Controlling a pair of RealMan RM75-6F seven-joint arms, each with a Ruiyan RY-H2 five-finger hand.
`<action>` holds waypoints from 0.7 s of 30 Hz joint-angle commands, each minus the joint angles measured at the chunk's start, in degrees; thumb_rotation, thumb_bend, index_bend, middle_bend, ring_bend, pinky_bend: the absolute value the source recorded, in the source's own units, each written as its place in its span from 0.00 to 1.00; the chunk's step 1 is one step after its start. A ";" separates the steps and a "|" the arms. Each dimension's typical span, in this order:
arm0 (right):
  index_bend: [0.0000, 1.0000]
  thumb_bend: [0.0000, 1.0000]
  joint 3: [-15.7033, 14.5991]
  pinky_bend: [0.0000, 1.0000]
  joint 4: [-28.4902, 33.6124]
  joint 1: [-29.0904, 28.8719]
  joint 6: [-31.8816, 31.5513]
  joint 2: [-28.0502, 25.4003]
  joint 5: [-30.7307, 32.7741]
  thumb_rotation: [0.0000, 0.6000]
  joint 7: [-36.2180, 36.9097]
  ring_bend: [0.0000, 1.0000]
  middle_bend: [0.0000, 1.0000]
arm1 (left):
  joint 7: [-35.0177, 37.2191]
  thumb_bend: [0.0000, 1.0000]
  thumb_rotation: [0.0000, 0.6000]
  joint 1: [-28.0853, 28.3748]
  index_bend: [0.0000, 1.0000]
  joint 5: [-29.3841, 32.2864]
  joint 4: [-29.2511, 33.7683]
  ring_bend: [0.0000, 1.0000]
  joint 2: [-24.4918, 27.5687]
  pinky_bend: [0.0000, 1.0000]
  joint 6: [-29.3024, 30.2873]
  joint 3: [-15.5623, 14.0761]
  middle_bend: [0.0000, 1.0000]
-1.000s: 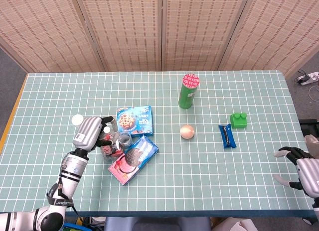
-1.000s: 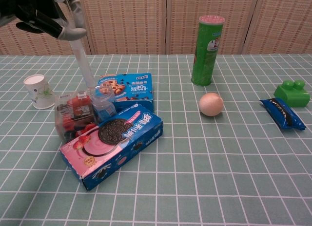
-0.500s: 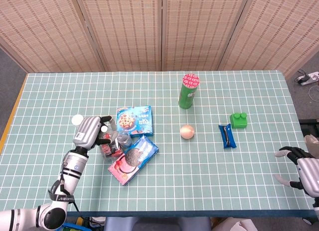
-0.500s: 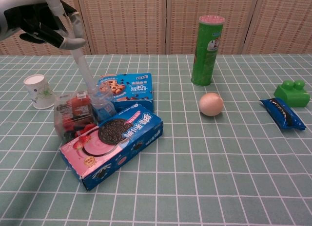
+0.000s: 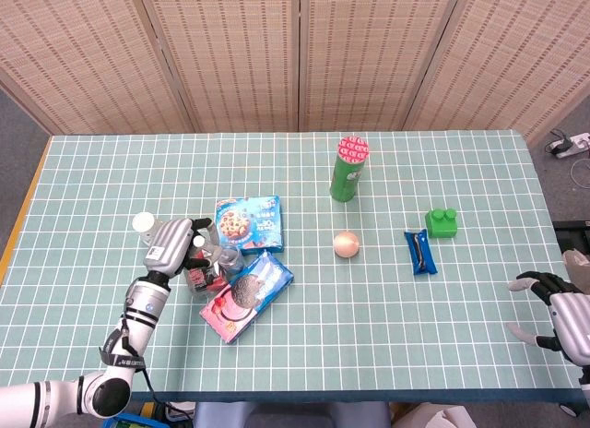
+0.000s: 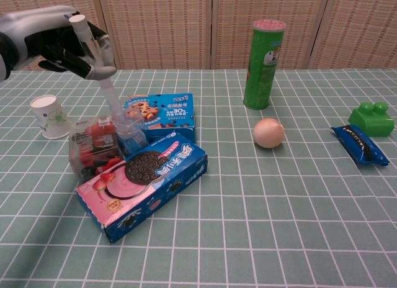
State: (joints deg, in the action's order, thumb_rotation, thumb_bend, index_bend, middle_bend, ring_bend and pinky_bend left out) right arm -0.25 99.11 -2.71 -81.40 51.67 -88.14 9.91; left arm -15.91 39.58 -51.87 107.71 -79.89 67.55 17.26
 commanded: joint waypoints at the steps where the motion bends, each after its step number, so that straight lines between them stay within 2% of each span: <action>1: 0.38 0.13 0.01 0.34 -0.05 -0.02 0.03 -0.03 0.02 1.00 0.12 0.23 0.30 | 0.95 0.47 1.00 0.36 0.74 0.34 -1.72 1.00 -1.20 1.00 -0.78 -0.18 1.00; 21: 0.38 0.13 0.02 0.34 -0.04 -0.14 0.39 -0.13 0.26 1.00 0.38 0.23 0.30 | 5.31 0.47 1.00 0.87 0.72 0.99 -8.30 1.00 -4.79 1.00 -3.99 -0.34 1.00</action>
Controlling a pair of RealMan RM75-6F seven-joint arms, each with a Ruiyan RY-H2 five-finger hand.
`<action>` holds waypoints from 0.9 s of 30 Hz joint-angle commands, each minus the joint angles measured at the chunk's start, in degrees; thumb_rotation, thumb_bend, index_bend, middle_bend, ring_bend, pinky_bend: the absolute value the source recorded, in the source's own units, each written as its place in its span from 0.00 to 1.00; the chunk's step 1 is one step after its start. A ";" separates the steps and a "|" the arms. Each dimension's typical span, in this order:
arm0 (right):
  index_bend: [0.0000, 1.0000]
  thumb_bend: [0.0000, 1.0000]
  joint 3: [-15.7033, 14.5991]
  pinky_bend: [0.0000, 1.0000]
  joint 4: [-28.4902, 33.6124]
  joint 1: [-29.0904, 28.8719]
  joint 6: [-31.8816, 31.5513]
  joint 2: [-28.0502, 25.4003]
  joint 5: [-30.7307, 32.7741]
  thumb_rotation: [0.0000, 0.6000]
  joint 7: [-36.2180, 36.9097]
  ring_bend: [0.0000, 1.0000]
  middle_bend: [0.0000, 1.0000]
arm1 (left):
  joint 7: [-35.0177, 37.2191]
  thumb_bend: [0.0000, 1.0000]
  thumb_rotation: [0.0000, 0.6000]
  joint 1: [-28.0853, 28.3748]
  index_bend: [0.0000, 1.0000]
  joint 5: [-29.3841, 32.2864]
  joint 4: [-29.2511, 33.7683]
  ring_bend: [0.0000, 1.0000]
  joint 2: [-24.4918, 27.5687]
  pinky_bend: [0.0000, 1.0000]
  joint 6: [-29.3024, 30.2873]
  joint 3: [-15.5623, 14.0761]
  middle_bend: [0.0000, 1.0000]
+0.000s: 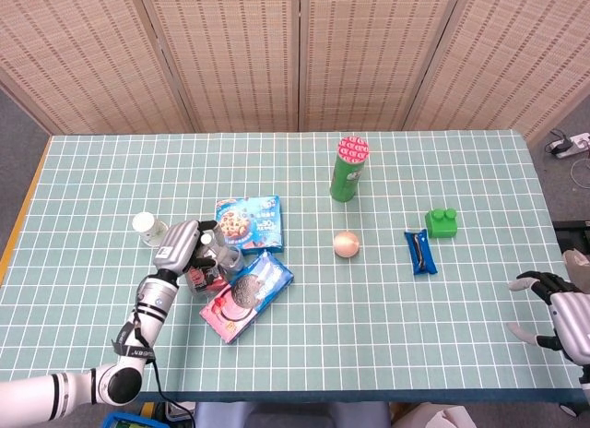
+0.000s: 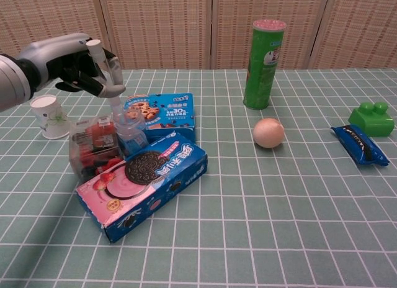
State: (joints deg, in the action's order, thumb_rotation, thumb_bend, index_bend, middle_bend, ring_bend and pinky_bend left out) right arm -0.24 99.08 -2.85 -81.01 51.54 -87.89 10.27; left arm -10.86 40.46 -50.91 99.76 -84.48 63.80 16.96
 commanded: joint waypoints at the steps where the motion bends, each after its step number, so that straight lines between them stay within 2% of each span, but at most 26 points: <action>1: 0.38 0.13 0.00 0.34 -0.02 0.00 0.00 -0.01 0.02 1.00 0.04 0.23 0.30 | 0.42 0.47 1.00 -0.02 0.71 0.00 -0.65 1.00 -0.30 1.00 -0.40 -0.10 1.00; 18: 0.38 0.13 0.08 0.34 -0.04 -0.02 0.11 -0.07 0.29 1.00 0.16 0.23 0.30 | 1.77 0.46 1.00 -0.52 0.69 -0.58 -3.45 1.00 -1.31 1.00 -2.11 -1.25 1.00; 25: 0.38 0.13 0.11 0.34 -0.04 -0.04 0.16 -0.10 0.35 1.00 0.18 0.23 0.30 | 2.12 0.24 1.00 -0.72 0.58 -0.94 -4.06 1.00 -1.08 1.00 -3.25 -1.89 1.00; 27: 0.38 0.13 0.12 0.34 -0.05 -0.02 0.12 -0.10 0.37 1.00 0.19 0.23 0.30 | 2.26 0.21 1.00 -0.79 0.55 -1.11 -4.03 1.00 -0.97 1.00 -3.37 -1.95 1.00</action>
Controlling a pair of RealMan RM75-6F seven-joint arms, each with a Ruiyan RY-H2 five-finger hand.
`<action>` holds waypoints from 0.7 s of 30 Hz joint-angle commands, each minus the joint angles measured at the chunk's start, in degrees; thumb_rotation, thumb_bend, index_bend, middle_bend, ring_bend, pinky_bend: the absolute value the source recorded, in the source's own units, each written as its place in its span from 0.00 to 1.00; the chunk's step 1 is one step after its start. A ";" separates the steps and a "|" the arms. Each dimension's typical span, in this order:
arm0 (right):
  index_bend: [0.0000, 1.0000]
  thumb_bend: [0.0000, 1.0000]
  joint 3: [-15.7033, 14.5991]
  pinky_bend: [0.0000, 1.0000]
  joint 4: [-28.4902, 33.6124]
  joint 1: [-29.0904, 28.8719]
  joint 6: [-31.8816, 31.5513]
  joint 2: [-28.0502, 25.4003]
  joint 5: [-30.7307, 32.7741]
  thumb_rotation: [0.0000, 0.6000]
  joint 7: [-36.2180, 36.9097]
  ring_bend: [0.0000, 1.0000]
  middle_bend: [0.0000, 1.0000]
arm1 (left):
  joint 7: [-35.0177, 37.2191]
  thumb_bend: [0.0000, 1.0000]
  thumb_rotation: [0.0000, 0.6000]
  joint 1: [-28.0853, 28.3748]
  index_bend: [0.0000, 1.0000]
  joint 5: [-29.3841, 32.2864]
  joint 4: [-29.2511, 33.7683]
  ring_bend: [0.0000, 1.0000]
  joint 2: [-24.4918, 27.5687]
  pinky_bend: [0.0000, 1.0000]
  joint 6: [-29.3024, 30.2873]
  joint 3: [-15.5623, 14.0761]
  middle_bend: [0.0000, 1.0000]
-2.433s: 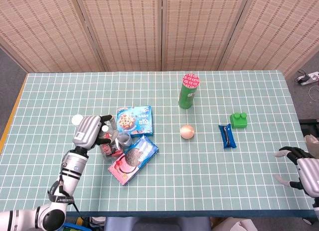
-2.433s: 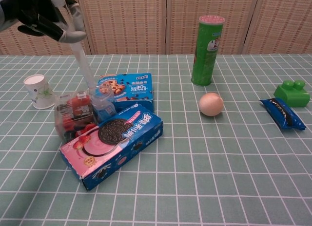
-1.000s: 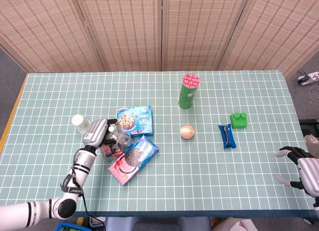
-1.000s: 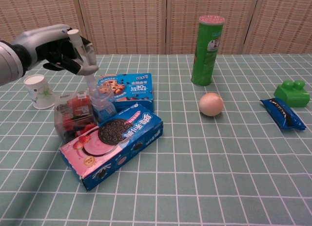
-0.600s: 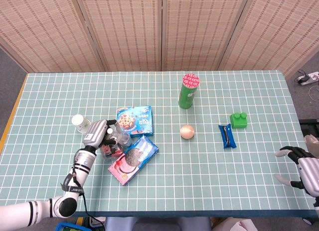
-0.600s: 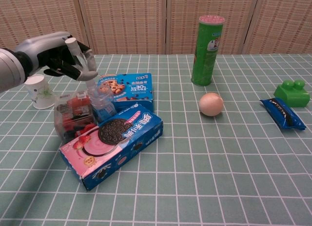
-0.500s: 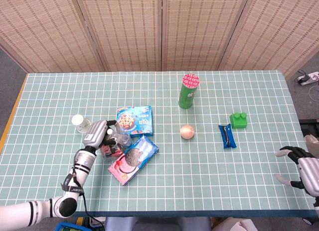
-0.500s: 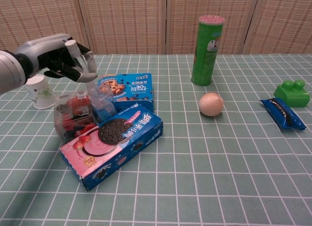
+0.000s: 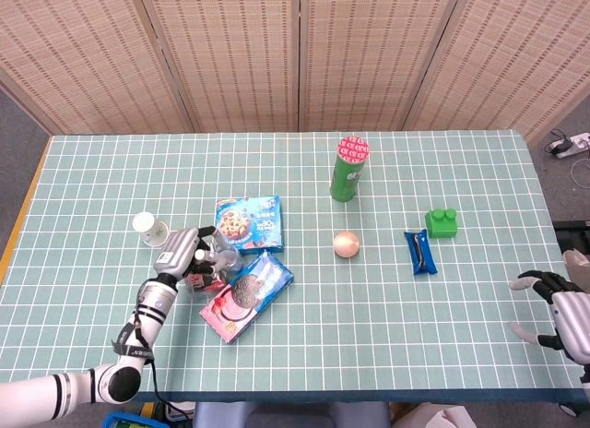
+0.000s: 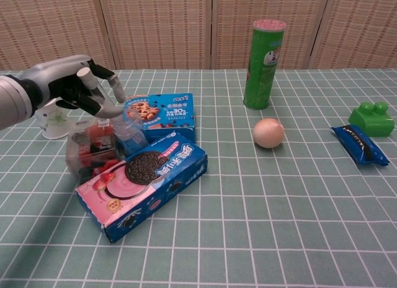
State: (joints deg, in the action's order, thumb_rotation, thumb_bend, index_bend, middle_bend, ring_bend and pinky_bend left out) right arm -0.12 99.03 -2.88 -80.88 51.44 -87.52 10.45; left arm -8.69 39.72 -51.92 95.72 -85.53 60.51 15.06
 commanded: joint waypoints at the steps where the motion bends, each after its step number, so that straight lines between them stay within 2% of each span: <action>1: 0.38 0.13 0.00 0.34 0.00 0.00 -0.01 0.01 -0.01 1.00 0.01 0.23 0.30 | 0.15 0.18 1.00 -0.10 0.52 -0.20 0.08 1.00 0.18 1.00 -0.17 -0.11 1.00; 7: 0.38 0.13 -0.04 0.34 0.01 -0.08 0.19 0.07 -0.04 1.00 -0.25 0.23 0.30 | 0.31 0.06 1.00 -0.69 0.44 -0.21 1.48 1.00 1.36 1.00 -0.51 -0.55 1.00; 15: 0.38 0.13 -0.07 0.34 0.15 -0.21 0.52 0.33 0.13 1.00 -1.11 0.23 0.30 | -1.32 0.04 0.99 -2.61 0.40 -1.21 5.29 1.00 4.93 1.00 1.21 -2.25 1.00; 21: 0.38 0.13 0.07 0.34 0.31 -0.34 0.87 0.62 0.69 1.00 -2.01 0.23 0.30 | -3.97 0.04 1.00 -6.87 0.40 -4.69 9.23 1.00 10.18 1.00 7.38 -4.96 1.00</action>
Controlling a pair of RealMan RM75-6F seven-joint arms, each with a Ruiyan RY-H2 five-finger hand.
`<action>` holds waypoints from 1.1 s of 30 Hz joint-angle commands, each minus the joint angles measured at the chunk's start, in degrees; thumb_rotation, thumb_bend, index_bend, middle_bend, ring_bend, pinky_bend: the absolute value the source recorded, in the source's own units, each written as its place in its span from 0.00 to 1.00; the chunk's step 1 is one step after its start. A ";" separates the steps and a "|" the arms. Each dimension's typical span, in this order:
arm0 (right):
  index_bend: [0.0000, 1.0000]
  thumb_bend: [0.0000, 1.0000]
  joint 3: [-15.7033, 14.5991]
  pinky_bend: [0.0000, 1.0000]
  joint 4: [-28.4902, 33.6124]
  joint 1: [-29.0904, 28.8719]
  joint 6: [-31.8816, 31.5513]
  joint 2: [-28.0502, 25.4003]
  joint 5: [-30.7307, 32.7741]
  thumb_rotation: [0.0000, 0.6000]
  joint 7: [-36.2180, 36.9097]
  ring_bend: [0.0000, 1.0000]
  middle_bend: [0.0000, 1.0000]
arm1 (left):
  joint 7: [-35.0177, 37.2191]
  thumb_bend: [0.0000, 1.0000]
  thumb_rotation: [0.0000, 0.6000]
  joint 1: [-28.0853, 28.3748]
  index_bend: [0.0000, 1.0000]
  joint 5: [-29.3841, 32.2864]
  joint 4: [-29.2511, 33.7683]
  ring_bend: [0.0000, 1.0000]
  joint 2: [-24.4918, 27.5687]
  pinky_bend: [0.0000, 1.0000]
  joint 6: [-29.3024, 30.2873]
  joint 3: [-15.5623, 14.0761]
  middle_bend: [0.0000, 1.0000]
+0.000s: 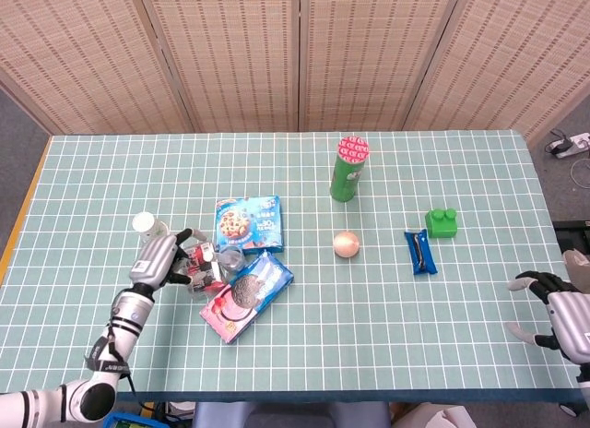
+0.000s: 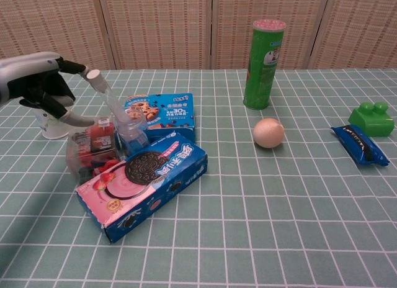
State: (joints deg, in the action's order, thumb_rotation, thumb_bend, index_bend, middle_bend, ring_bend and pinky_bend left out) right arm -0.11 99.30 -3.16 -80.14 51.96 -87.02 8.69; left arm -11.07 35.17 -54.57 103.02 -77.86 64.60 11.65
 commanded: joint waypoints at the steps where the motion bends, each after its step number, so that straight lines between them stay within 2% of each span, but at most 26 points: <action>1: 0.38 0.13 0.10 0.34 0.06 -0.11 0.26 0.19 0.37 1.00 -0.50 0.23 0.30 | -2.04 0.04 1.00 -3.11 0.40 -2.76 2.43 1.00 3.27 1.00 4.53 -2.02 1.00; 6: 0.38 0.13 0.29 0.34 0.35 -0.52 1.41 0.84 1.69 1.00 -2.74 0.23 0.30 | -3.34 0.04 1.00 -8.03 0.40 -7.70 4.25 1.00 6.99 1.00 11.95 -4.44 1.00; 11: 0.38 0.13 0.46 0.34 1.09 -1.03 2.99 1.59 3.63 1.00 -5.97 0.23 0.30 | -3.09 0.04 1.00 -12.37 0.40 -12.51 6.06 1.00 11.09 1.00 15.97 -7.57 1.00; 19: 0.38 0.13 0.81 0.34 2.09 -2.12 5.48 3.25 6.92 1.00 -11.78 0.23 0.30 | -8.59 0.04 1.00 -19.32 0.41 -18.35 3.98 1.00 14.14 1.00 24.01 -12.02 1.00; 25: 0.38 0.13 0.91 0.34 2.36 -2.88 6.97 4.60 8.89 1.00 -15.46 0.23 0.30 | -6.59 0.04 1.00 -22.50 0.41 -22.35 -1.83 1.00 13.25 1.00 24.85 -14.38 1.00; 33: 0.38 0.13 1.04 0.34 2.49 -3.18 7.35 4.94 9.99 1.00 -16.82 0.23 0.30 | -2.80 0.04 1.00 -24.54 0.42 -23.05 -7.33 1.00 11.54 1.00 23.66 -14.14 1.00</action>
State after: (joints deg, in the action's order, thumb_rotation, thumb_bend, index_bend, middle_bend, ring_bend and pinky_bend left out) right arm 0.95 101.76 -6.37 -72.76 56.93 -77.00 -8.15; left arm -14.69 11.10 -77.40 96.44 -65.87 88.59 -2.59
